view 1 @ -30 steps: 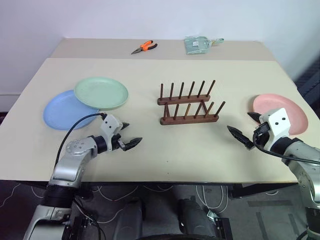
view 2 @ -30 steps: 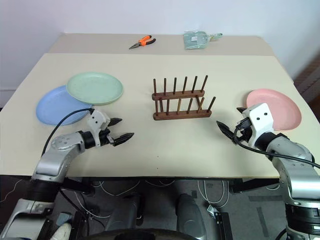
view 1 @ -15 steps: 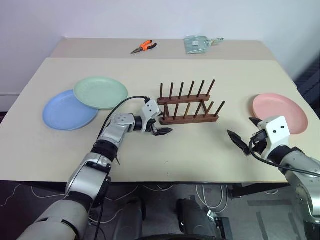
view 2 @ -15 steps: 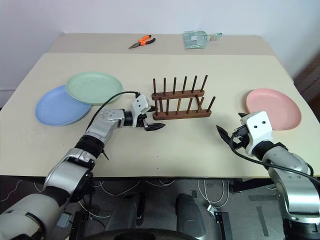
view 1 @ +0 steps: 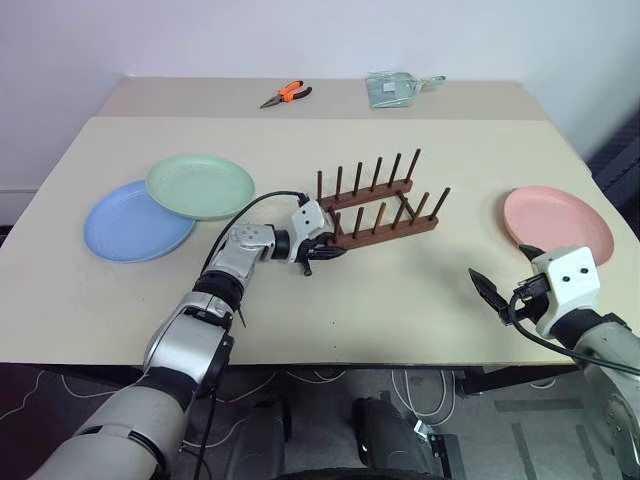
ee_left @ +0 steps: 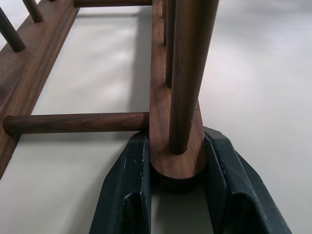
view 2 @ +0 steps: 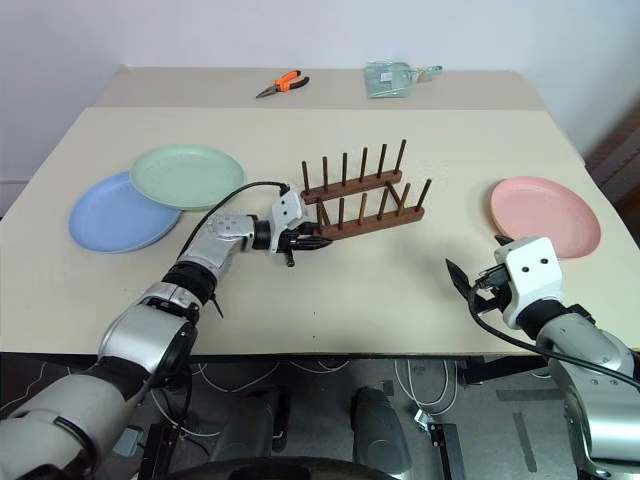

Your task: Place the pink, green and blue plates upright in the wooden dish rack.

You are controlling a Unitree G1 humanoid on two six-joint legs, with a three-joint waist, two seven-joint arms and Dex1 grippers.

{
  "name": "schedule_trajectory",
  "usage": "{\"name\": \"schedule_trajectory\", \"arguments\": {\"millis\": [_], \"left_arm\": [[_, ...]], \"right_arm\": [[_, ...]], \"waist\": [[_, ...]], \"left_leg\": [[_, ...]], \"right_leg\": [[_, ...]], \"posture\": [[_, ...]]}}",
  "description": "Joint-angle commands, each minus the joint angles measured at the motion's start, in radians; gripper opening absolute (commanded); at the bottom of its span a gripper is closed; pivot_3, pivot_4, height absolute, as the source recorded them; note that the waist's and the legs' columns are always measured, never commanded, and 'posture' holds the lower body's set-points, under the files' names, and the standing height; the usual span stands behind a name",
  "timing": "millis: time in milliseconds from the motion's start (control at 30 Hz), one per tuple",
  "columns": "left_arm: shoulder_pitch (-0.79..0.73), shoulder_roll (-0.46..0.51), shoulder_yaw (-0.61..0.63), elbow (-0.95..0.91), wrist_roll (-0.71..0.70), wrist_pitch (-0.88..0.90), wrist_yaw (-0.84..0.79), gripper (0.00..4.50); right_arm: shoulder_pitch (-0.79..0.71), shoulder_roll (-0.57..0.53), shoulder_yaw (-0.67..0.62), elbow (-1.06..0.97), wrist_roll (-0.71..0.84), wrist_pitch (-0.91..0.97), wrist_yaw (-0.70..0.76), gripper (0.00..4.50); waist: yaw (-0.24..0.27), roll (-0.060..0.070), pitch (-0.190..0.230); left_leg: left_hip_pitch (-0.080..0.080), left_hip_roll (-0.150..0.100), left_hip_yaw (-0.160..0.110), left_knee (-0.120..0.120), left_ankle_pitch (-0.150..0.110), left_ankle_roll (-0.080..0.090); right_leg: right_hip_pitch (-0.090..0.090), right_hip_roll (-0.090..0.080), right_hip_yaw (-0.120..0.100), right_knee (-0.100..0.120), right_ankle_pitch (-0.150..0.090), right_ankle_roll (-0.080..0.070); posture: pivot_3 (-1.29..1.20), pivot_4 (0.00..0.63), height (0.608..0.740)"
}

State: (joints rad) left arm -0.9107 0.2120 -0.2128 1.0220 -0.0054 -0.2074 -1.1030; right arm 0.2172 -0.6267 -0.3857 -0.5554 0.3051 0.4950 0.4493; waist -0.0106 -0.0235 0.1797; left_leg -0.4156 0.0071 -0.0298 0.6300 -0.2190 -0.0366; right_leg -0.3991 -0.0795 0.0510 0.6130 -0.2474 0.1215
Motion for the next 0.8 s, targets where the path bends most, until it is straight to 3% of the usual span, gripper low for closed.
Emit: {"name": "schedule_trajectory", "arguments": {"millis": [33, 133, 367, 400, 467, 500, 600, 700, 733, 800], "left_arm": [[0.044, 0.030, 0.003, -0.103, -0.035, 0.020, -0.131, 0.78], [0.095, 0.087, -0.018, -0.228, -0.041, 0.057, -0.231, 0.78], [0.168, 0.180, -0.029, -0.320, 0.031, 0.115, -0.159, 4.07], [0.183, 0.206, -0.030, -0.330, 0.047, 0.120, -0.144, 4.11], [0.213, 0.250, -0.024, -0.368, 0.043, 0.171, -0.144, 4.12], [0.232, 0.269, -0.019, -0.401, 0.028, 0.196, -0.159, 4.12], [0.328, 0.317, -0.018, -0.611, -0.062, 0.333, -0.242, 3.21], [0.402, 0.317, -0.063, -0.792, -0.105, 0.445, -0.262, 1.87], [0.419, 0.308, -0.082, -0.830, -0.093, 0.462, -0.245, 1.41], [0.440, 0.286, -0.108, -0.870, -0.071, 0.480, -0.204, 1.41]], "right_arm": [[-0.005, -0.009, -0.014, -0.005, -0.010, -0.015, 0.009, 4.50], [0.013, -0.014, -0.031, -0.001, -0.012, -0.020, 0.025, 4.50], [0.051, -0.028, -0.025, -0.009, -0.016, -0.016, 0.065, 4.50], [0.062, -0.034, -0.015, -0.012, -0.017, -0.016, 0.079, 4.25], [0.080, -0.041, 0.004, -0.021, -0.017, -0.012, 0.099, 3.63], [0.087, -0.041, 0.014, -0.028, -0.015, -0.010, 0.106, 3.09], [0.072, -0.035, 0.091, -0.039, -0.018, 0.007, 0.118, 1.55], [0.048, -0.036, 0.177, -0.018, -0.044, 0.028, 0.117, 0.09], [0.038, -0.039, 0.210, -0.008, -0.069, 0.025, 0.111, 0.00], [0.010, -0.033, 0.258, 0.015, -0.105, 0.022, 0.094, 0.00]], "waist": [[-0.001, 0.000, 0.000], [0.000, 0.000, 0.000], [0.000, 0.000, 0.000], [0.000, 0.000, 0.000], [-0.005, 0.000, 0.000], [-0.009, 0.000, 0.000], [-0.026, 0.001, -0.001], [-0.025, 0.002, -0.001], [-0.022, 0.002, -0.002], [-0.004, 0.002, -0.002]], "left_leg": [[0.000, 0.000, 0.000, 0.000, 0.000, 0.000], [0.000, 0.000, 0.000, 0.000, 0.000, 0.000], [0.000, 0.000, 0.000, 0.001, 0.000, 0.000], [0.000, 0.000, 0.000, 0.001, 0.000, 0.000], [0.001, 0.001, 0.000, 0.000, 0.000, 0.000], [0.002, 0.001, 0.000, -0.001, 0.000, 0.000], [0.007, 0.003, 0.001, -0.002, 0.000, 0.000], [0.007, 0.005, 0.001, -0.002, 0.000, 0.000], [0.007, 0.005, 0.001, -0.002, 0.000, 0.000], [0.006, 0.004, 0.001, -0.001, 0.000, 0.000]], "right_leg": [[0.000, 0.000, 0.000, 0.000, 0.000, 0.000], [0.000, 0.000, 0.000, 0.000, 0.000, 0.000], [0.000, 0.000, 0.000, 0.000, 0.000, 0.000], [0.001, 0.000, 0.000, 0.000, 0.000, 0.000], [0.001, 0.000, 0.000, 0.000, 0.000, 0.000], [0.001, 0.000, 0.000, 0.001, 0.000, 0.000], [0.004, 0.002, 0.001, 0.002, 0.000, -0.001], [0.004, 0.002, 0.001, 0.002, -0.001, -0.003], [0.004, 0.001, 0.001, 0.002, -0.001, -0.003], [0.004, 0.000, 0.001, 0.001, -0.001, -0.003]], "posture": [[0.00, 0.150, 0.732], [0.00, 0.150, 0.732], [0.00, 0.150, 0.732], [0.00, 0.150, 0.732], [0.00, 0.150, 0.732], [0.00, 0.150, 0.732], [0.00, 0.150, 0.732], [0.00, 0.150, 0.732], [0.00, 0.150, 0.732], [0.00, 0.150, 0.732]]}}
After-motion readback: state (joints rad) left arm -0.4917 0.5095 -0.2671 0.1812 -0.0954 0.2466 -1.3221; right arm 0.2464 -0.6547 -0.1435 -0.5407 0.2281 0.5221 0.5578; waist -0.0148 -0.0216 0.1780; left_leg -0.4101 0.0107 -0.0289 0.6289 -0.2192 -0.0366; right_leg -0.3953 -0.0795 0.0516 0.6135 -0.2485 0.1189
